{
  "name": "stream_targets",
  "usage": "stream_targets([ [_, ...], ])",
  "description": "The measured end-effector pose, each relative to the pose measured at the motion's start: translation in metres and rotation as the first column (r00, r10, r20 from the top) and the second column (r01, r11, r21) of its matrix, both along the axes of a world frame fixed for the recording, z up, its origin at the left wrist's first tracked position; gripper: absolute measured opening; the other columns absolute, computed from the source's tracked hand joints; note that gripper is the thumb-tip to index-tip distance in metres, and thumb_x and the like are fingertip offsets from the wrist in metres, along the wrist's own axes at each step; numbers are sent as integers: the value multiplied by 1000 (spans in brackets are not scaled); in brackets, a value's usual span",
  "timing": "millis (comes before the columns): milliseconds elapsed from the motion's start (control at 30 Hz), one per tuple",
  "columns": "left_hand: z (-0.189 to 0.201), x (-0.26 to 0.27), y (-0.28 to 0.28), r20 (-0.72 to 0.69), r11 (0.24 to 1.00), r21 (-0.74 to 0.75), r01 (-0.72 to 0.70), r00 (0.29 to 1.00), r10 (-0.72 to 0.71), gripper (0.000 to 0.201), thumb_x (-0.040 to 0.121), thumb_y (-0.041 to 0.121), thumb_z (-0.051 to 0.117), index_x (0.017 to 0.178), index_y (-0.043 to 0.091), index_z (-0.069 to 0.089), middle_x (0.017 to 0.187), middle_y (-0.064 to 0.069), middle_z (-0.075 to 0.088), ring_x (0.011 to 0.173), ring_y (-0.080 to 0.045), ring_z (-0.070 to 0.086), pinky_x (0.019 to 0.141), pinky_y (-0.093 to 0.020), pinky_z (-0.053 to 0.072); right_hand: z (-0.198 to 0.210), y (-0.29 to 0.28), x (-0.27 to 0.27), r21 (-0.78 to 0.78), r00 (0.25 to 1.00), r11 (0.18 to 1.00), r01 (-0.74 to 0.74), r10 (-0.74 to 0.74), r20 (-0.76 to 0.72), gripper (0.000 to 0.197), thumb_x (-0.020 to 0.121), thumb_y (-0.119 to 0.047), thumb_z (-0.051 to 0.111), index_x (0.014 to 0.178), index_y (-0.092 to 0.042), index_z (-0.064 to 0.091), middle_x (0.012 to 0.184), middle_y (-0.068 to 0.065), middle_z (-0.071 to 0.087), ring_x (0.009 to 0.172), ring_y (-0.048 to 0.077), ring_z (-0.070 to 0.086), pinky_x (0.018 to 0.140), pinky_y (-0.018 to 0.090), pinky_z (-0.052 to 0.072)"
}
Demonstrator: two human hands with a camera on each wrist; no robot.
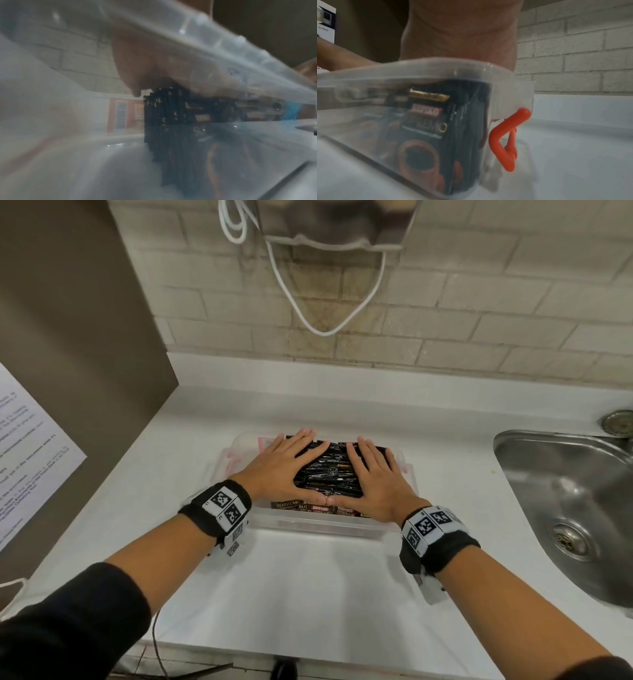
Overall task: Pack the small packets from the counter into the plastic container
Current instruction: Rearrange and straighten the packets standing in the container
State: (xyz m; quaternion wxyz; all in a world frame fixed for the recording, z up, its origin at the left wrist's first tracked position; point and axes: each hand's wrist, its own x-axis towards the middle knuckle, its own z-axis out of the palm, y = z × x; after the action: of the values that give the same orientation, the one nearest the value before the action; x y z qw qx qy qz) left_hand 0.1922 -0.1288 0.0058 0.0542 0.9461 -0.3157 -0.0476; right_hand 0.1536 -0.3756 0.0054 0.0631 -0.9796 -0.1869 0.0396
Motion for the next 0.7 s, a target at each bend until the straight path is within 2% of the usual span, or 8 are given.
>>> stream_targets([
  [133, -3, 7, 0, 69, 998, 56, 31, 997, -35, 102, 77, 93, 17, 157, 34, -9, 167, 0, -9, 153, -14, -12, 124, -45, -5, -2, 5, 8, -38, 1000, 999, 32, -31, 2, 118, 67, -96, 6, 156, -22, -14, 163, 12, -18, 150, 25, -20, 120, 55, -8],
  [267, -7, 9, 0, 94, 998, 46, 52, 994, -56, 99, 81, 90, 10, 155, 28, -14, 165, 1, -12, 152, -13, -13, 125, -42, -4, -5, 6, 16, -55, 1000, 998, 26, -26, 10, 115, 70, -93, 6, 157, -20, -12, 163, 13, -16, 150, 25, -19, 121, 53, -9],
  [400, -10, 9, -4, 140, 998, 52, 45, 989, -52, 98, 85, 84, 12, 158, 21, -7, 166, -1, -8, 153, -15, -9, 125, -40, -4, -9, 8, 18, -87, 998, 995, 44, -41, 39, 111, 73, -90, 4, 157, -19, -9, 164, 13, -14, 151, 26, -17, 121, 51, -10],
  [500, -12, 7, -8, 140, 998, 54, 29, 989, -36, 97, 87, 80, 15, 158, 19, -7, 166, -3, -9, 153, -17, -11, 125, -42, -4, -8, 11, 19, -98, 997, 993, 65, -61, 42, 110, 73, -89, 5, 157, -19, -8, 164, 12, -13, 151, 26, -16, 121, 51, -10],
  [600, -7, 7, -7, 56, 999, -17, 32, 998, -31, 98, 86, 79, 22, 159, 20, -5, 166, -2, -10, 152, -15, -13, 122, -38, -11, -5, 12, 19, -93, 998, 994, 63, -61, 24, 112, 71, -90, 2, 157, -20, -8, 165, 11, -13, 151, 25, -16, 121, 51, -10],
  [700, 4, 4, -5, -151, 970, -238, -49, 988, 13, 94, 88, 75, 32, 160, 22, 4, 166, 1, -3, 151, -9, -9, 121, -34, -11, -1, 9, 17, -63, 999, 997, 50, -51, -15, 115, 67, -94, -1, 157, -22, -10, 164, 9, -15, 150, 24, -18, 121, 50, -11],
])
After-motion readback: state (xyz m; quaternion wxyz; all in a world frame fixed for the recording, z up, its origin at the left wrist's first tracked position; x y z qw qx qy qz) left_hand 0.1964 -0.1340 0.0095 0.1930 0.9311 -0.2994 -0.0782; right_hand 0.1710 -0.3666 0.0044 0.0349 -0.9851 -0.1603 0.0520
